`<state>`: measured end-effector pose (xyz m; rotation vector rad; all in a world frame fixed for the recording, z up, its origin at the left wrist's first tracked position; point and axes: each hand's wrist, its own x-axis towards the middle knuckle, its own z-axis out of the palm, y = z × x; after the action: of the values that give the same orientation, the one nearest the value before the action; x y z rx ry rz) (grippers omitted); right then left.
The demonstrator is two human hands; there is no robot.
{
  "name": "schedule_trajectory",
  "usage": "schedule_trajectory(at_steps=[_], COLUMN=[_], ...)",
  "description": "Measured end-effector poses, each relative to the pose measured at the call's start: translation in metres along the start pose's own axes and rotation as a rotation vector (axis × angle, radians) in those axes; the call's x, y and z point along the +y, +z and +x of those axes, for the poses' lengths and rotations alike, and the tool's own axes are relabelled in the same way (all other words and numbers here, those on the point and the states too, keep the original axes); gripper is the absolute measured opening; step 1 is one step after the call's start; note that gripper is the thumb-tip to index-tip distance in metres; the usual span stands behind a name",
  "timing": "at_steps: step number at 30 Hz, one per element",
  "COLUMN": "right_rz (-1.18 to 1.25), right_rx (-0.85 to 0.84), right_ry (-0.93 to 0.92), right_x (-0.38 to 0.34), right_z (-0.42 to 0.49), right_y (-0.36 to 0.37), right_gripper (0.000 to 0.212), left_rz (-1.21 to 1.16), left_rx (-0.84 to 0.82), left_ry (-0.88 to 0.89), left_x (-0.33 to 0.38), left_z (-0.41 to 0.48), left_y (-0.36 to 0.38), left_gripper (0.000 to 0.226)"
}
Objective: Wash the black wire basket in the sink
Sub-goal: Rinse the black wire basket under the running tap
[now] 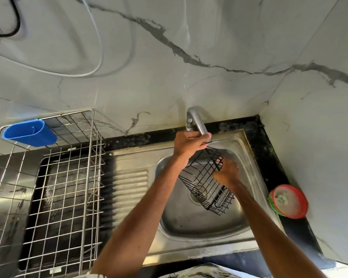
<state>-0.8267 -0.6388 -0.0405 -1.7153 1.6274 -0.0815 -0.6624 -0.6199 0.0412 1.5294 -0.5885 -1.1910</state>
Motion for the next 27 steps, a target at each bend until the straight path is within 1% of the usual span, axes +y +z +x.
schedule_trajectory(at_steps=[4, 6, 8, 10, 11, 12, 14, 16, 18, 20, 23, 25, 27], right_rz=[0.020, 0.021, 0.014, 0.004, -0.007, -0.007, -0.007, -0.024, -0.032, -0.034, -0.051, -0.048, -0.055], right_rx=[-0.006, 0.002, 0.011, 0.023, 0.025, 0.017, 0.007, 0.004, 0.008, 0.007, -0.022, -0.028, -0.023], right_ry=[-0.003, -0.035, -0.056, -0.039, -0.024, -0.006, 0.007, 0.009, 0.021, 0.031, 0.042, 0.052, 0.060], right_x=[-0.001, -0.003, -0.002, 0.000, 0.002, 0.002, 0.002, 0.001, 0.003, 0.004, 0.002, 0.001, 0.001], right_z=[0.001, 0.002, 0.003, 0.006, 0.008, 0.008, 0.008, 0.008, 0.009, 0.010, 0.012, 0.012, 0.014], right_y=[0.001, 0.001, 0.000, 0.000, 0.000, 0.000, 0.000, 0.001, 0.003, 0.005, 0.007, 0.009, 0.010], right_gripper=[0.072, 0.074, 0.071, 0.064, 0.060, 0.057, 0.053, 0.048, 0.043, 0.039, 0.038, 0.037, 0.035], left_rz=[-0.010, 0.003, 0.024, 0.150, 0.285, 0.434, 0.663, 0.798, 0.889, 0.926, 0.939, 0.976, 1.002], left_rx=[-0.048, -0.074, -0.003, 0.162, 0.225, 0.245, 0.173, 0.098, 0.090, 0.141, 0.227, 0.218, 0.186], left_ry=[-0.016, 0.016, 0.057, 0.119, 0.134, 0.139, 0.147, 0.179, 0.218, 0.218, 0.243, 0.262, 0.243], left_x=[-0.003, -0.006, -0.014, -0.027, -0.032, -0.035, -0.038, -0.039, -0.040, -0.042, -0.039, -0.038, -0.036], left_z=[0.004, 0.007, 0.015, 0.032, 0.043, 0.051, 0.064, 0.076, 0.084, 0.091, 0.103, 0.111, 0.118], left_y=[-0.015, -0.022, -0.031, -0.039, -0.041, -0.041, -0.036, -0.029, -0.022, -0.018, -0.016, -0.018, -0.019], left_gripper=[0.034, 0.030, 0.029, 0.026, 0.021, 0.018, 0.020, 0.021, 0.016, 0.023, 0.016, 0.020, 0.023])
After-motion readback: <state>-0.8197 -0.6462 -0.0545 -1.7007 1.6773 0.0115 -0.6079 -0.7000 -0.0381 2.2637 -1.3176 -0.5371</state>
